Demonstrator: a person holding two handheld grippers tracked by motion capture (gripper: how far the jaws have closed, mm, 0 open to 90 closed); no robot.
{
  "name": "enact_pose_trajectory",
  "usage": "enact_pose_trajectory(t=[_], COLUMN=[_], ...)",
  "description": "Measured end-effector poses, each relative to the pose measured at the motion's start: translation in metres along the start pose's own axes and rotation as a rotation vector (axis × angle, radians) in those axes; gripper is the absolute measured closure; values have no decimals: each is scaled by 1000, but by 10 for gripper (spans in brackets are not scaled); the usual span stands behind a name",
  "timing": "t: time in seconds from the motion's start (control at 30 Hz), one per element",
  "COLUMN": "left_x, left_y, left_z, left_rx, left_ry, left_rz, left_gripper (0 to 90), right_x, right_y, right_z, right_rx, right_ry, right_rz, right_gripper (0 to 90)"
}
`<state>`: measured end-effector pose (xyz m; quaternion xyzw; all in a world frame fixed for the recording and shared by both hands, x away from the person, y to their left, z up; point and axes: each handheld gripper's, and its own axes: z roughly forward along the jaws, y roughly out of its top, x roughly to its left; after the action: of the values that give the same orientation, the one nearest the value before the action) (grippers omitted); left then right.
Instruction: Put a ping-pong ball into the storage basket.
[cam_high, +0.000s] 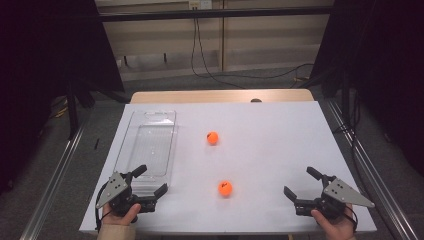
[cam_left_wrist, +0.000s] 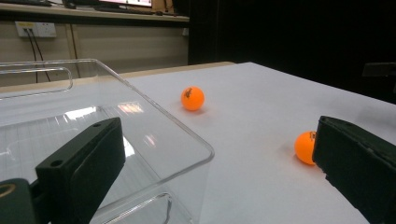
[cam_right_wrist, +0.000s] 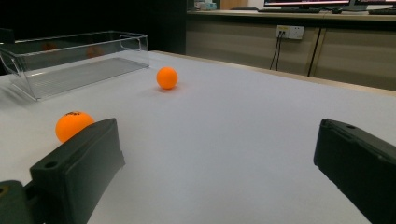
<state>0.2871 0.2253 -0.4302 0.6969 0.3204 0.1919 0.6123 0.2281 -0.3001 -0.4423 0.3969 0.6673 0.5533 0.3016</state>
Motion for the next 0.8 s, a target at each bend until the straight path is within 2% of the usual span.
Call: enact_pose_trajectory(t=[0.37, 0.6, 0.8], left_x=[-3, -8, -15], left_y=[2, 4, 9], left_z=[2, 9, 15], left_rx=[-6, -18, -21], left_ry=[-15, -54, -86], left_rz=[-4, -22, -15], left_gripper=[23, 15, 15], right_x=[0, 0, 0], right_y=[0, 0, 1], right_z=[0, 0, 1], right_rx=[-3, -6, -9], right_ry=[4, 9, 12], right_rz=[-7, -4, -3], right_gripper=[6, 7, 8])
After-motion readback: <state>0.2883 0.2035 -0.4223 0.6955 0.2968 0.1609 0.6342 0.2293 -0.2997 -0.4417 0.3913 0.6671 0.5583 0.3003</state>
